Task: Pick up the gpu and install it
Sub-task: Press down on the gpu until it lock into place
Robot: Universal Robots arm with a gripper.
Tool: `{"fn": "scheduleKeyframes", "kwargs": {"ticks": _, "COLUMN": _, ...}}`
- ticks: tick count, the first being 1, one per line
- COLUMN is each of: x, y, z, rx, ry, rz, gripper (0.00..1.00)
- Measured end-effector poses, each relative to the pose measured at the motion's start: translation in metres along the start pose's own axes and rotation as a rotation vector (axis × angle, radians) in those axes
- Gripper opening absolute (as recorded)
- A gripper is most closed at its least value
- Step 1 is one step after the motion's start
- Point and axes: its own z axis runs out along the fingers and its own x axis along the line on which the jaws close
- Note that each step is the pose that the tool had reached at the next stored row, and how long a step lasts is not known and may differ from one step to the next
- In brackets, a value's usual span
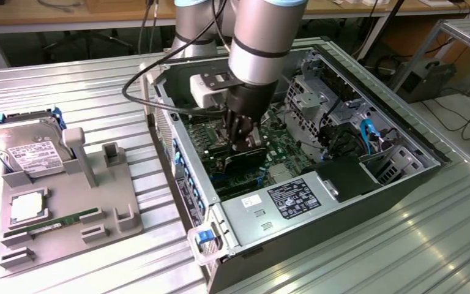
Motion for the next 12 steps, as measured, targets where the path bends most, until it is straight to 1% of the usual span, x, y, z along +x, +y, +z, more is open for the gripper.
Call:
{"fn": "scheduleKeyframes", "kwargs": {"ticks": 3, "x": 0.000, "y": -0.0004, "z": -0.0139, "rx": 0.0001, "ry": -0.0003, "rz": 0.000, "gripper": 0.11}}
{"fn": "scheduleKeyframes", "kwargs": {"ticks": 4, "x": 0.000, "y": -0.0004, "z": -0.0169, "rx": -0.0001, "ry": 0.0001, "rz": 0.000, "gripper": 0.11}}
{"fn": "scheduleKeyframes", "kwargs": {"ticks": 12, "x": 0.000, "y": -0.0005, "z": -0.0172, "rx": 0.0001, "ry": -0.0001, "rz": 0.000, "gripper": 0.11}}
